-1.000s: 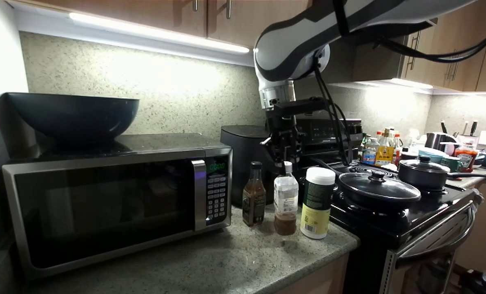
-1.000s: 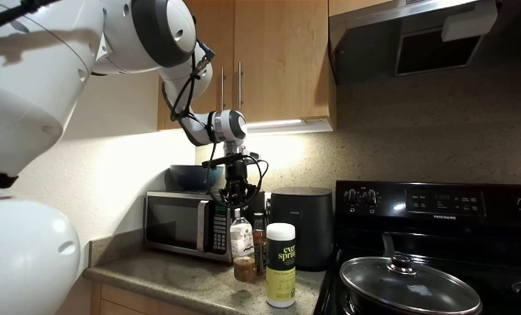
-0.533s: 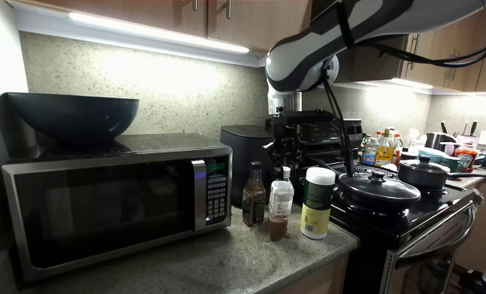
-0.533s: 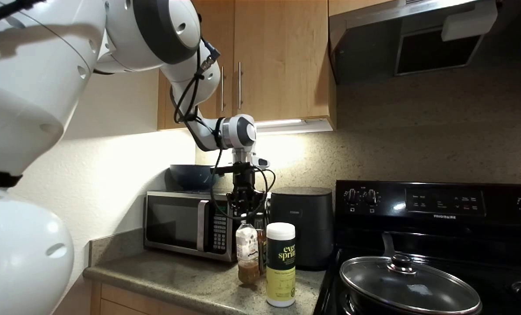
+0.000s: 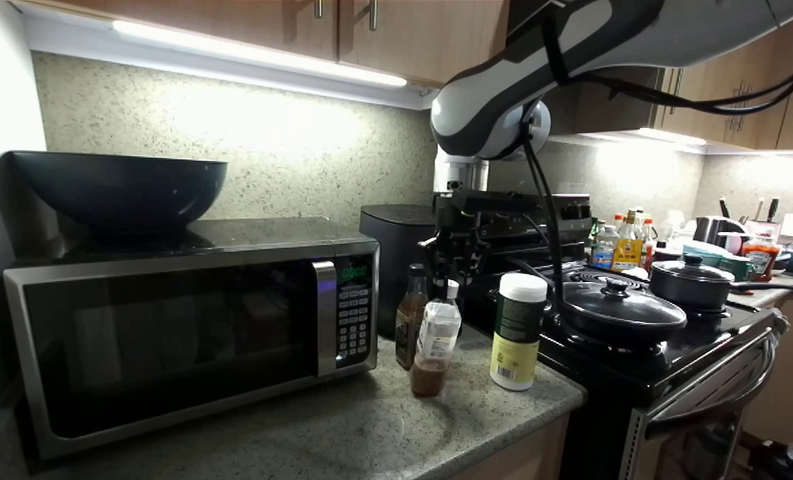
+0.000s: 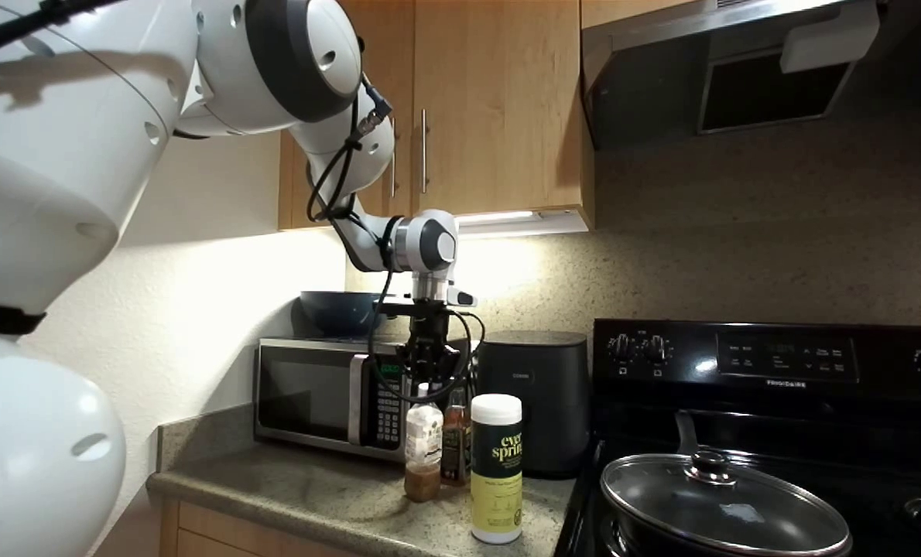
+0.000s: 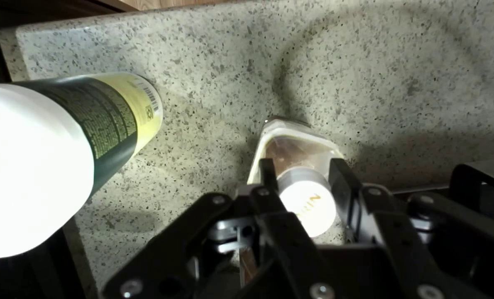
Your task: Move the oil bottle to the back, the plastic bottle to the right and then bring the oil bottle back
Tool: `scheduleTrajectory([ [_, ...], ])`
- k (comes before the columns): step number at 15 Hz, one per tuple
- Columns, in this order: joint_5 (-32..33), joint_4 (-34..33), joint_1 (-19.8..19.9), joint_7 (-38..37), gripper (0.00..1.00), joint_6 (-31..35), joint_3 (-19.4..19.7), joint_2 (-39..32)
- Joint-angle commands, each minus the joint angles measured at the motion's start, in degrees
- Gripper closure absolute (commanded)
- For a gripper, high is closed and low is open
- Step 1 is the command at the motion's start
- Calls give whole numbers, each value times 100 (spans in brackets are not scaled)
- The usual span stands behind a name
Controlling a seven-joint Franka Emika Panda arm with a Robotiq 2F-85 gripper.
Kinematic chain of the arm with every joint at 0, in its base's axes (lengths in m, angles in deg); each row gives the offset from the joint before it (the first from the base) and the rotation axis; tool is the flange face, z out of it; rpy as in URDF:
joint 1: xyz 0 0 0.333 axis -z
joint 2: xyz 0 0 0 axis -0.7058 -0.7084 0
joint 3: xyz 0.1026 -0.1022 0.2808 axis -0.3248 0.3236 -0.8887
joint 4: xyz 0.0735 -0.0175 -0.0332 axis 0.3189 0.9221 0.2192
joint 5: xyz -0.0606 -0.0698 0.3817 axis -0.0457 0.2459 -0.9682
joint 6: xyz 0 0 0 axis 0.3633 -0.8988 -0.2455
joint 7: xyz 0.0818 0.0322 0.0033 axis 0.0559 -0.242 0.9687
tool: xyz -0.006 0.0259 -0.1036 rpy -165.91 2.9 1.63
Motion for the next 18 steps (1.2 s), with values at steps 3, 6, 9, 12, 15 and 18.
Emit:
scheduleTrajectory([
  [3, -41, 67, 37, -50, 88, -226, -78, 149],
  [6, 106, 86, -22, -256, 88, -373, -36, 248],
  [9, 279, 78, -59, -506, 88, -595, 2, 328],
  [12, 314, 27, -29, -632, 88, -819, 9, 342],
  [15, 233, -80, 23, -583, 88, -1030, 21, 242],
  [18, 198, -174, 58, -573, 88, -1245, 53, 144],
])
